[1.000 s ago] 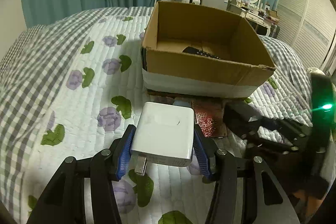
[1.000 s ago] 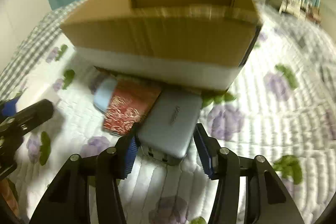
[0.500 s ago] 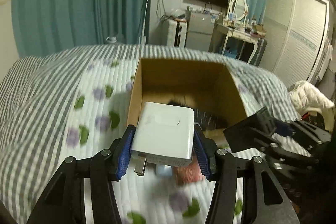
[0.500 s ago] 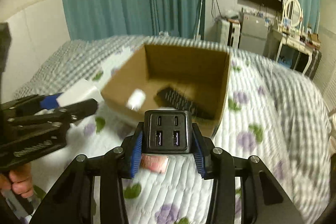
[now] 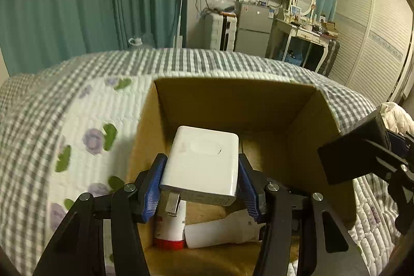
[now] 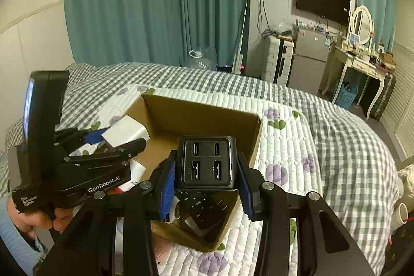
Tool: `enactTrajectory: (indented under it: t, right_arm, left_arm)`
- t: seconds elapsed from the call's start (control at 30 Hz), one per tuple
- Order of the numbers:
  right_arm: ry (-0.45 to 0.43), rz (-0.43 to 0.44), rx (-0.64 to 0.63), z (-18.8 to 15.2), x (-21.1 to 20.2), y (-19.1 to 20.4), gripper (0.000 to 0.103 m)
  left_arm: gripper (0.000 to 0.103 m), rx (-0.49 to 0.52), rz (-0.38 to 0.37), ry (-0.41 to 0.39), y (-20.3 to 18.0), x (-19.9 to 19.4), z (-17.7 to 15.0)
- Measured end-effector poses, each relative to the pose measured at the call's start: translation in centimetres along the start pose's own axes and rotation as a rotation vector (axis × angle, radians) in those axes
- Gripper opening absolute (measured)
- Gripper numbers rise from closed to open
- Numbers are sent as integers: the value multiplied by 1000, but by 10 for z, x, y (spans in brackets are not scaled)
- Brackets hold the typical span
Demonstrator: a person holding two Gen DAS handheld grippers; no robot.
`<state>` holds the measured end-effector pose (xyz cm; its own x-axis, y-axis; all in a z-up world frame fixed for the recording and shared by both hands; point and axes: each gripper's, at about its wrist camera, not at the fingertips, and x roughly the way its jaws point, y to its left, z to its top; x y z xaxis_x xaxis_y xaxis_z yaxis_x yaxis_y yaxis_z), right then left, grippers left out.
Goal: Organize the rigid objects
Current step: 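Drop the white charger into the box with the left tool while the right tool drops the hub in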
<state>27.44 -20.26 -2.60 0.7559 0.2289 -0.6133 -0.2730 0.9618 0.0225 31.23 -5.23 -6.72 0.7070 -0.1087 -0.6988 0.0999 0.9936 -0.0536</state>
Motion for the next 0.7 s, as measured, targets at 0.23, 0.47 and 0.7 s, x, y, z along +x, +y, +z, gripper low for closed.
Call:
enactTrajectory:
  t: [0.23, 0.47, 0.7]
  right_arm:
    - [8, 11, 4, 4, 22, -9, 41]
    - [40, -6, 14, 21, 55, -9, 42]
    - [7, -22, 112, 24, 40, -13, 65]
  left_arm:
    - [72, 28, 53, -67, -1, -13, 19]
    - [72, -12, 30, -63, 15, -29, 18]
    - [80, -4, 28, -66, 24, -78, 3]
